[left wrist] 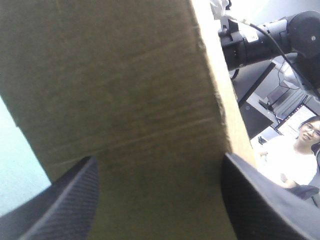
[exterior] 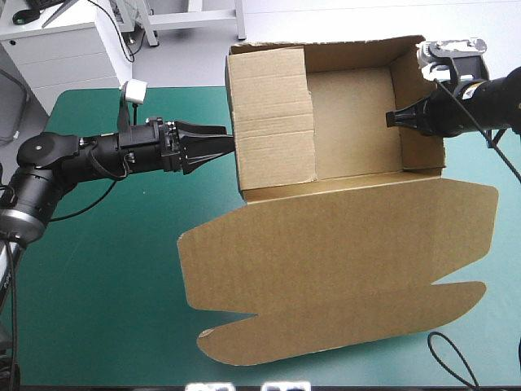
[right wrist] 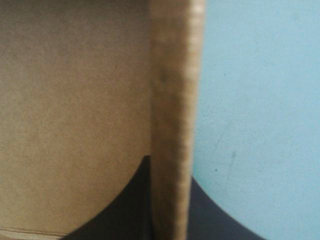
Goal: Fold the box
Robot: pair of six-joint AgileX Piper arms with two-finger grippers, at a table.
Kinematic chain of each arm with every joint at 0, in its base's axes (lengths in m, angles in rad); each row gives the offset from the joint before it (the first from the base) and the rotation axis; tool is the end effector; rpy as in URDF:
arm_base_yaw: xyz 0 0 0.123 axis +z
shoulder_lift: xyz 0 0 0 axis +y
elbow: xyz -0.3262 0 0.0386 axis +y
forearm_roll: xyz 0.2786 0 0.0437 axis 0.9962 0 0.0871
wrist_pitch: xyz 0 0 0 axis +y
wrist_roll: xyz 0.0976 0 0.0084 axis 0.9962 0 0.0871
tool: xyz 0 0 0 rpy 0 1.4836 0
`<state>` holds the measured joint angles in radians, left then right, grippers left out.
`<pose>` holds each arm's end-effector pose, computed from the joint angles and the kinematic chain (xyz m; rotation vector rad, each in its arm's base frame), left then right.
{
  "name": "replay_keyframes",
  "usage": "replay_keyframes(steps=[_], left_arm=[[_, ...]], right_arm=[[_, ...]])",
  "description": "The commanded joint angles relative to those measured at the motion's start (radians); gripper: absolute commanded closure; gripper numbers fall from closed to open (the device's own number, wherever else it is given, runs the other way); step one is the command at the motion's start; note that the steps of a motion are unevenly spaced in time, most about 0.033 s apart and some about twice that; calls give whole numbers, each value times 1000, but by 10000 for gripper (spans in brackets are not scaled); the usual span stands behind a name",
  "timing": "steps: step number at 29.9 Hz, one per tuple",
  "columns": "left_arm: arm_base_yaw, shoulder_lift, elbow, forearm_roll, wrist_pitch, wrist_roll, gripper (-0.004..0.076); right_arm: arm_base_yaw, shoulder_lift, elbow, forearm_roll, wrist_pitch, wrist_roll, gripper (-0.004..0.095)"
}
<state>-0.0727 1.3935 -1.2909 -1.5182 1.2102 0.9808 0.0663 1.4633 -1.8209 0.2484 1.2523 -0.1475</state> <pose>0.2890 -0.1129 0.4605 0.6252 1.7197 -1.3934 0.3132 0.0437 0.5216 -0.2715 2.3423 0.2779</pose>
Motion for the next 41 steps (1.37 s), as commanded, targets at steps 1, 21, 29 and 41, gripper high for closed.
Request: replay_keyframes(steps=[1, 21, 29, 41], left_arm=[[-5, -31, -37, -97, 56, -4, 220], [-154, -31, -354, 676, -221, -558, 222], [-409, 9, -464, 1190, -348, -881, 223], [-567, 135, -620, 1670, -234, -1212, 360]], right_arm=[[45, -32, -29, -31, -39, 41, 923], [119, -32, -29, -84, -142, 148, 923], [119, -32, -29, -80, -155, 167, 921], [119, -28, -29, -135, -128, 167, 921]])
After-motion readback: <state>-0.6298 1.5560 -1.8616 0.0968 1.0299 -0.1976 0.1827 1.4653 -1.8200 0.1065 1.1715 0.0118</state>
